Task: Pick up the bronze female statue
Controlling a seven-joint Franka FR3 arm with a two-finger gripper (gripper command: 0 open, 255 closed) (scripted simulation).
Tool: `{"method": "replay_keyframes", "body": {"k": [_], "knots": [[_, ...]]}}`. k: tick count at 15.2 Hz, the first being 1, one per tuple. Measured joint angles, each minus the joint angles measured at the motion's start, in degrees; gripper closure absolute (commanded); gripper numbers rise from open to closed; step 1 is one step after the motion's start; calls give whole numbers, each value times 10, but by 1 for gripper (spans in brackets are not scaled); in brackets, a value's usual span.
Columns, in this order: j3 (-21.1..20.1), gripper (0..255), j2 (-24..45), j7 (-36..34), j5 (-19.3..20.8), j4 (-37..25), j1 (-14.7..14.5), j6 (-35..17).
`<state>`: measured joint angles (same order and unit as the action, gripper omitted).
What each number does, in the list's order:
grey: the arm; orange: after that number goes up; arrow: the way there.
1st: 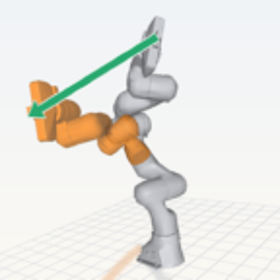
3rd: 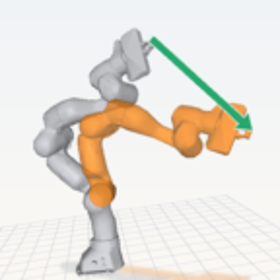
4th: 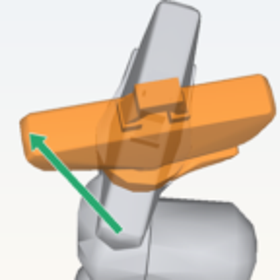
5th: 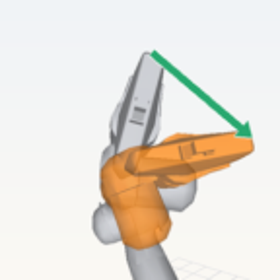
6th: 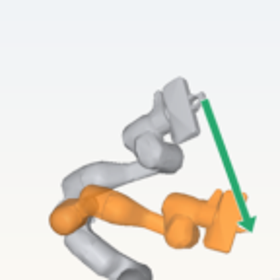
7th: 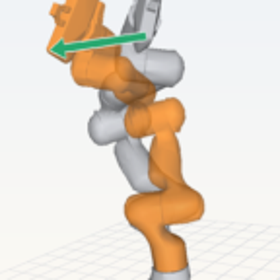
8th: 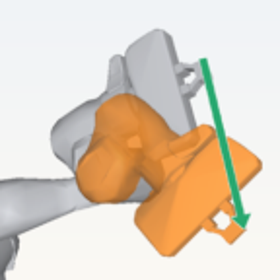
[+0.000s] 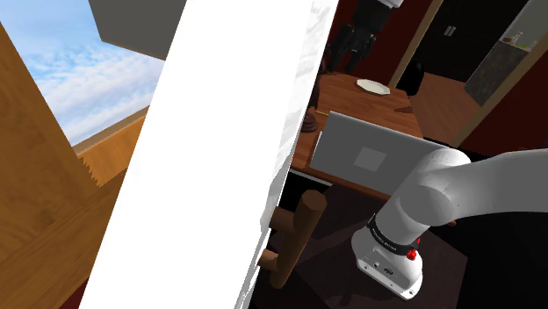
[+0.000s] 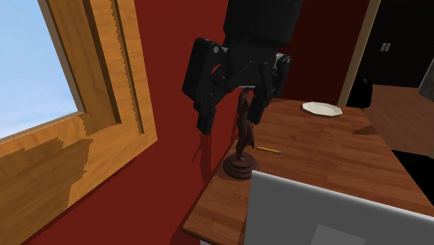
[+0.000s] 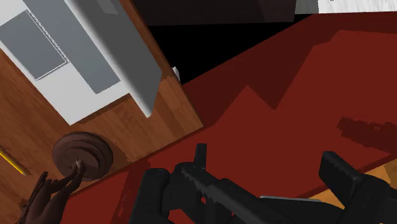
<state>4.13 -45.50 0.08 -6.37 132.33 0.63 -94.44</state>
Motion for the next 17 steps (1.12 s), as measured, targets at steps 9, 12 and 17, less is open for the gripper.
{"method": "replay_keyframes", "body": {"k": [9,12,17], "knots": [[30,0,115,-8,16,-37,29,-88],[44,0,162,-13,19,-65,40,-113],[67,0,242,-20,19,-107,57,-158]]}}
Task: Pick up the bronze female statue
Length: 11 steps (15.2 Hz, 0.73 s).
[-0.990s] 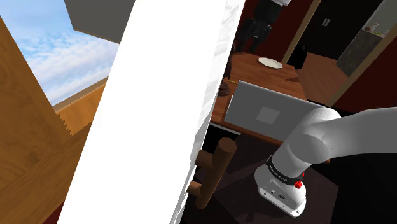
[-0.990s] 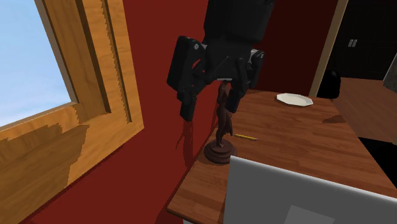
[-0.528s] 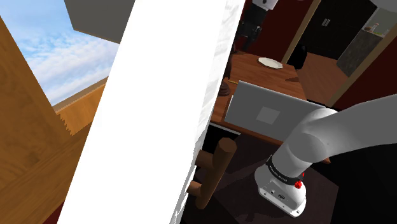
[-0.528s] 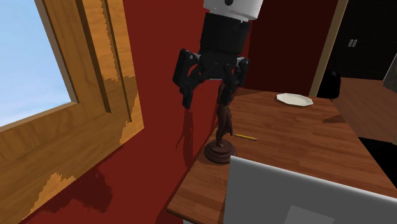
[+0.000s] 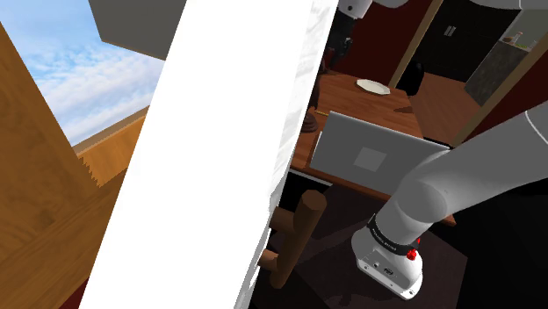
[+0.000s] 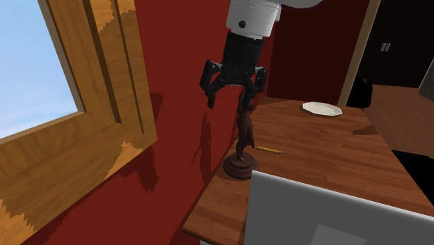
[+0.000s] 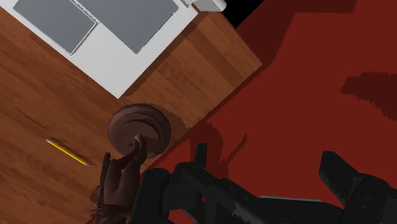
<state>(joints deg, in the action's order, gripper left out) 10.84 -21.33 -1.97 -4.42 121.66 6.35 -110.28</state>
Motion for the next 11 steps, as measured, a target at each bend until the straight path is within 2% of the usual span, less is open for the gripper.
{"method": "replay_keyframes", "body": {"k": [11], "knots": [[58,0,197,-4,-33,-152,38,-57]]}}
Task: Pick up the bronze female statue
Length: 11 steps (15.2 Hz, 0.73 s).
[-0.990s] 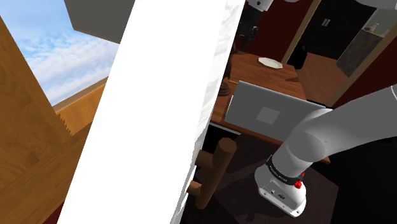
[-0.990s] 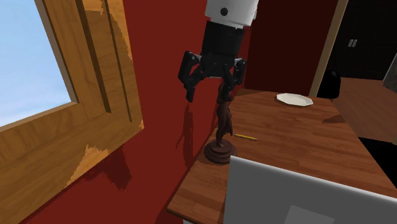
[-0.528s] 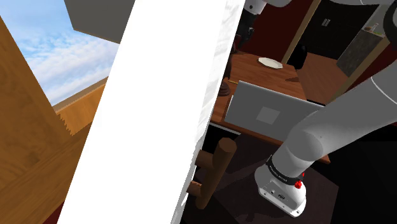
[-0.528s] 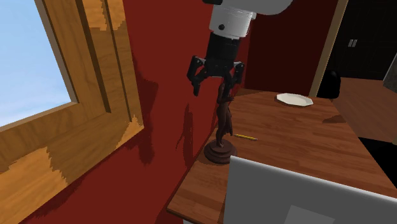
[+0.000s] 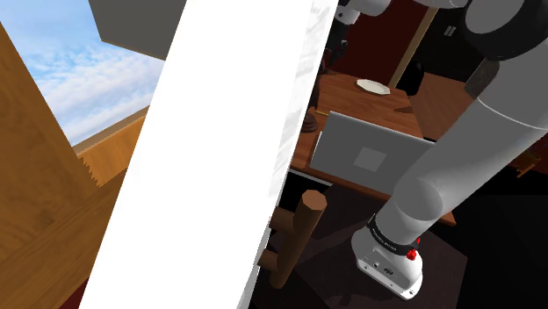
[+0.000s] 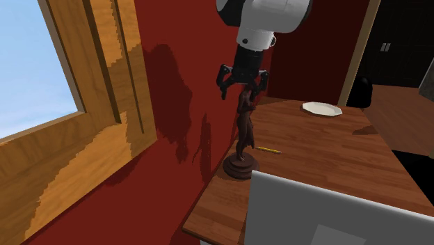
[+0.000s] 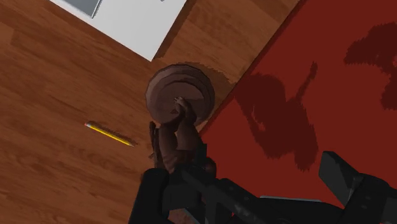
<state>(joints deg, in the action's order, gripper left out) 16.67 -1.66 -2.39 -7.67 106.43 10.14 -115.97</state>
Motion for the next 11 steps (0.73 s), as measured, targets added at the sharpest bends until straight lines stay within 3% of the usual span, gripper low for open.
{"method": "replay_keyframes", "body": {"k": [5,11], "knots": [[22,0,87,-3,-27,-86,24,-3],[25,0,109,7,-39,-69,31,-41]]}}
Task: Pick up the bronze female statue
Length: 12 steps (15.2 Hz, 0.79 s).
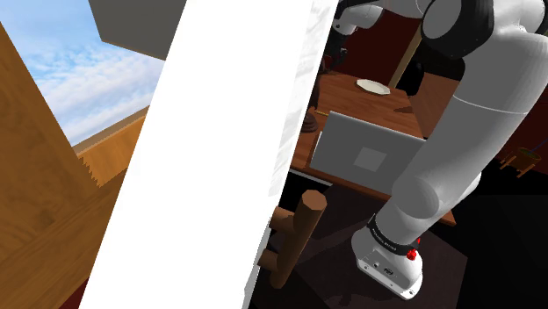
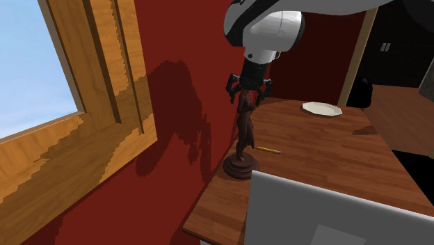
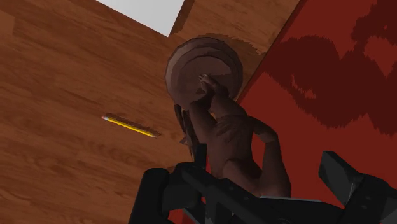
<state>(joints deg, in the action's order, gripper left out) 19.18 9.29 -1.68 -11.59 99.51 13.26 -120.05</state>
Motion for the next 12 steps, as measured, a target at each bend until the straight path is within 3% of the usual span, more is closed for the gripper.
{"method": "replay_keyframes", "body": {"k": [2,3,12], "knots": [[-1,0,3,2,-2,9,0,-11],[-1,255,4,2,-3,12,0,-15],[-1,255,3,2,-3,15,-1,-18]]}}
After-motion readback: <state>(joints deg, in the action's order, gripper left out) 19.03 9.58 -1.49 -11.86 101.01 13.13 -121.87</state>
